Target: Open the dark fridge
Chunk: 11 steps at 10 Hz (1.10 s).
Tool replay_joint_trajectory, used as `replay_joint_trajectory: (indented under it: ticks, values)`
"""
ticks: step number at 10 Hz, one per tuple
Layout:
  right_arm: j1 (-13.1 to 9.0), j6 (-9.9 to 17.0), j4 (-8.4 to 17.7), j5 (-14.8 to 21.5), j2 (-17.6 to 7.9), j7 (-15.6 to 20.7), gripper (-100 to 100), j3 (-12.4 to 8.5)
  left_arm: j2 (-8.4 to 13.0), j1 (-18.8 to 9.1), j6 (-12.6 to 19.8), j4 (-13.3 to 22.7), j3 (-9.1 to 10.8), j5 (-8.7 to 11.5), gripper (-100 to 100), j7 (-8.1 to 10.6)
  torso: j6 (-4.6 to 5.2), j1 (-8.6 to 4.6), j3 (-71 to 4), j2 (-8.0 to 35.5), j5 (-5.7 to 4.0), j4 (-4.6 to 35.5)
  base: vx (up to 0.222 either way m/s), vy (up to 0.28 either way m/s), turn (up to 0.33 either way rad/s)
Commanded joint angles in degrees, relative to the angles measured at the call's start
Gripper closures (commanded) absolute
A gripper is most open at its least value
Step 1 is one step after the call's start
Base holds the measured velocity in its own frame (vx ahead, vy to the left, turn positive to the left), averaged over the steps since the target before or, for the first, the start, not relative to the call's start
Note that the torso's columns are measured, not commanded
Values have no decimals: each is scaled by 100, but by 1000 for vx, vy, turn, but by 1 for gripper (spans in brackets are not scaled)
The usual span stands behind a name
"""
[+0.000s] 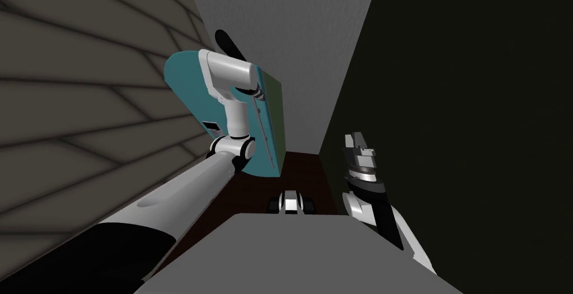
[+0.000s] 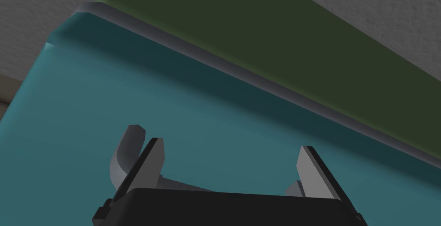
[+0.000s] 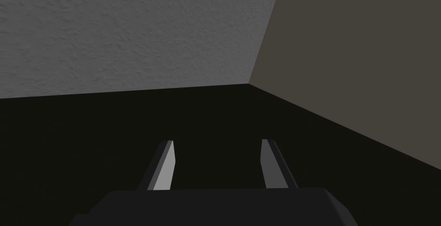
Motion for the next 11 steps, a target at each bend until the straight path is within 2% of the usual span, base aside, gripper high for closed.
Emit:
replay_joint_trajectory:
  ticks: [1,2,4,5,8,9,11]
  values:
    - [0,0,0,0,0,0,0,0,87,-435,432,316,136,-117,-100,91,-6,7,-3,-2,3,4,39,15,-16]
    - [0,0,0,0,0,0,0,0,87,-463,503,316,136,-117,-100,91,-16,26,-9,-8,11,7,28,9,3]
    - [0,0,0,0,0,0,0,0,166,-820,888,548,243,-206,-100,160,-26,48,-8,-3,21,13,27,4,-10]
    - [0,0,0,0,0,0,0,0,166,-830,888,548,243,-206,-100,160,-34,63,-10,-4,27,18,29,5,0]
    - [0,0,0,0,0,0,0,0,265,-1228,1304,785,349,-297,-100,238,-45,87,-9,-2,39,21,27,7,-8]
    - [0,0,0,0,0,0,0,0,290,-1312,1393,833,370,-316,-100,255,-49,91,-7,2,42,24,39,0,11]
    - [0,0,0,0,0,0,0,0,221,-1299,1359,835,273,-286,-100,182,-31,74,-4,-1,38,1,48,-20,-39]
